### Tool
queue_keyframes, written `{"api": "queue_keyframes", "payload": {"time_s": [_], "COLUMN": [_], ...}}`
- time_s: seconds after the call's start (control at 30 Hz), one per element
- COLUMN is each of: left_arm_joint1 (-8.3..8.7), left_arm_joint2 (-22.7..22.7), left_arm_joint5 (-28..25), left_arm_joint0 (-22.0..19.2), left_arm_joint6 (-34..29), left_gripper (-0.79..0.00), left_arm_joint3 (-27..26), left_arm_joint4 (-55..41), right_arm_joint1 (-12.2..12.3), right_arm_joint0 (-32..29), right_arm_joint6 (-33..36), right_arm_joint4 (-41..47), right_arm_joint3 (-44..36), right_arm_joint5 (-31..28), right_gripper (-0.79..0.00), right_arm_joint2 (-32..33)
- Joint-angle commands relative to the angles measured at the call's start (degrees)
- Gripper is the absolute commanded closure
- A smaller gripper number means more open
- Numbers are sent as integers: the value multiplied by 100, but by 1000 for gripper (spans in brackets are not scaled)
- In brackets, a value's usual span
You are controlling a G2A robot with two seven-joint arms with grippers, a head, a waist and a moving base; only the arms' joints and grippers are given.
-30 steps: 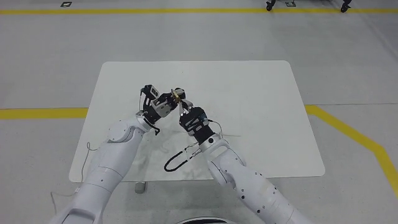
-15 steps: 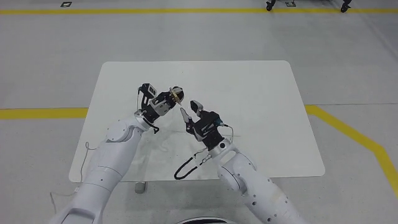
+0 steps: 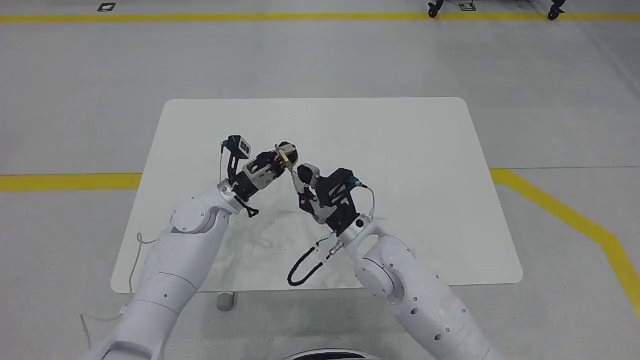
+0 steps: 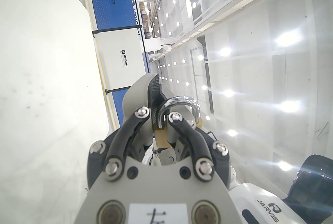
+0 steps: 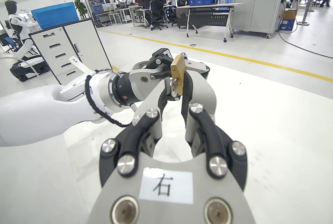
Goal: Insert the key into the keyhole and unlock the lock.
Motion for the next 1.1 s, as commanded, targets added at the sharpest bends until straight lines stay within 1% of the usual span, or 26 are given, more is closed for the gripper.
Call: {"api": "queue_keyframes", "payload": {"time_s": [0.0, 0.47, 0.63, 0.7, 0.83, 0.9, 0.97, 1.07], "left_arm_joint1": [2, 7, 6, 5, 5, 8, 8, 9], "left_arm_joint2": [-9, -26, -26, -28, -48, -67, -75, -97], "left_arm_joint5": [17, -128, -301, -363, -530, -585, -604, -601], "left_arm_joint0": [9, 91, 123, 141, 179, 191, 204, 185], "left_arm_joint6": [2, 115, 149, 136, 52, 25, 2, -4], "left_gripper": [0, 0, 0, 0, 0, 0, 0, 0], "left_arm_joint3": [-13, -159, -232, -260, -297, -301, -306, -297], "left_arm_joint4": [23, 312, 431, 419, 364, 346, 314, 289], "right_arm_joint1": [-6, -52, -62, -68, -60, -50, -38, -21], "right_arm_joint0": [25, 178, 166, 148, 141, 148, 147, 113], "right_arm_joint6": [3, -20, -58, -89, -100, -65, -31, -16], "right_arm_joint4": [32, 219, 435, 740, 1766, 2155, 2385, 2449], "right_arm_joint3": [29, 239, 289, 311, 457, 536, 591, 583], "right_arm_joint5": [-8, -59, -97, -256, -939, -1192, -1327, -1393], "right_gripper": [0, 0, 0, 0, 0, 0, 0, 0], "right_arm_joint2": [-6, -64, -25, 10, 215, 327, 421, 499]}}
